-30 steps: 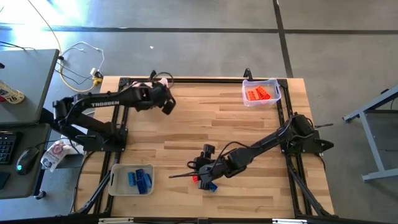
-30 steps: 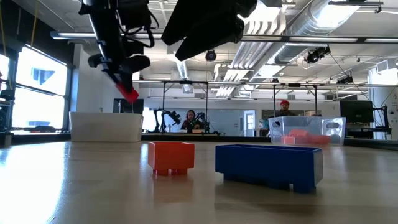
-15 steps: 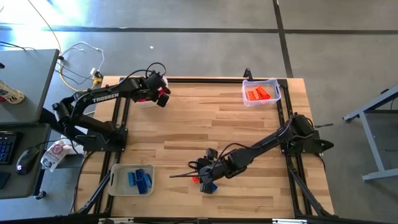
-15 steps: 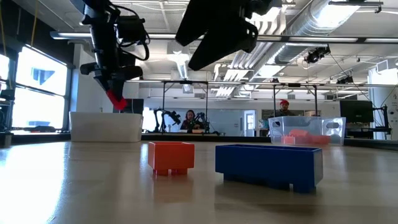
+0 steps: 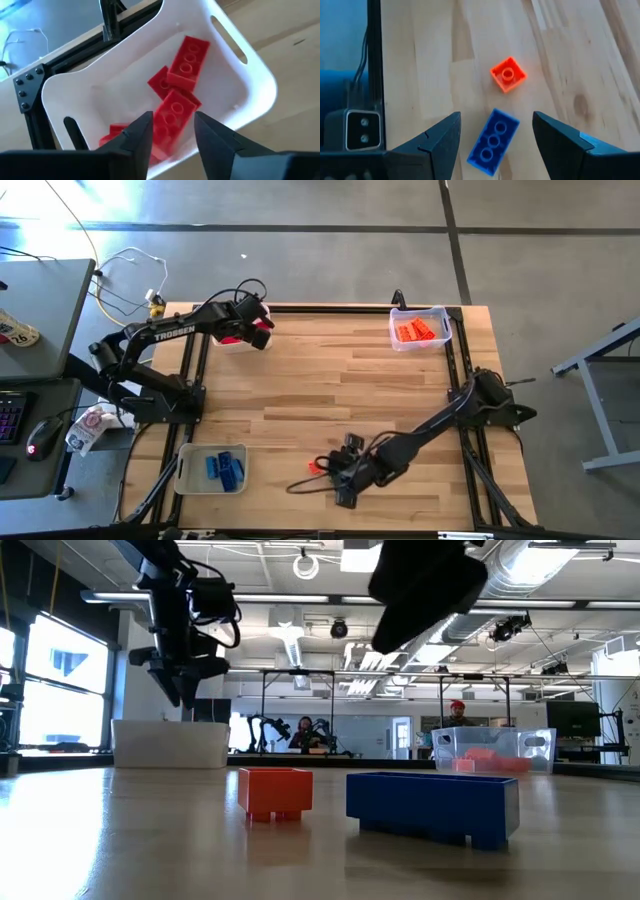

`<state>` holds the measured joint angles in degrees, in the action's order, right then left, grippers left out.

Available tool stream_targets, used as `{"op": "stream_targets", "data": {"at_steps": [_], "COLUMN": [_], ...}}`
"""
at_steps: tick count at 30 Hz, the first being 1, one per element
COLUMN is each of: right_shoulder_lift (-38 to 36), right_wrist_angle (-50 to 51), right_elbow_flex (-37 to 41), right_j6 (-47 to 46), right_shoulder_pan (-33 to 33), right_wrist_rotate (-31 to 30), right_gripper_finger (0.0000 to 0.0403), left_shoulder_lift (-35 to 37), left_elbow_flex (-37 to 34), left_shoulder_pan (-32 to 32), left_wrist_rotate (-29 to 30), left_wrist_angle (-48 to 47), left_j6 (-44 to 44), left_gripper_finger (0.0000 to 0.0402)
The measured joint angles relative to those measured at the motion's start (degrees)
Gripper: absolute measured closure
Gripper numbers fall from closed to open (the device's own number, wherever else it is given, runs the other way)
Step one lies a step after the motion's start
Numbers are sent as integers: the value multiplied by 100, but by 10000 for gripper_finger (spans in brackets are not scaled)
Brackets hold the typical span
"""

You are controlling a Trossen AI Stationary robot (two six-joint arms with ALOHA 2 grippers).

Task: Sort & place blocks by color
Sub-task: Put the red game piece into the white bin, then put the blue game piece into the gray bin

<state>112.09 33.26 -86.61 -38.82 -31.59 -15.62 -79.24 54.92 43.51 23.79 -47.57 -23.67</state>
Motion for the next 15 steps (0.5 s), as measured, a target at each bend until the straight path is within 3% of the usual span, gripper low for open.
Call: {"op": "stream_targets", "data": {"at_steps": [9,15], "right_shoulder_lift": [0,91], "right_wrist_angle": [292,341], "right_elbow_flex": [35,35], "right_j6": [-472,-624], "right_shoulder_pan": [-195,-195], "right_wrist_rotate": [-91,-83], "right_gripper_finger": [171,171], "left_shoulder_lift": [0,93], "left_elbow_flex": [0,0], "left_shoulder_pan": [-2,-7], "left_wrist_rotate": [-232,-673], "left_wrist_angle": [-101,-108], "left_j6": [200,333], "left_gripper_finger": [220,212]}}
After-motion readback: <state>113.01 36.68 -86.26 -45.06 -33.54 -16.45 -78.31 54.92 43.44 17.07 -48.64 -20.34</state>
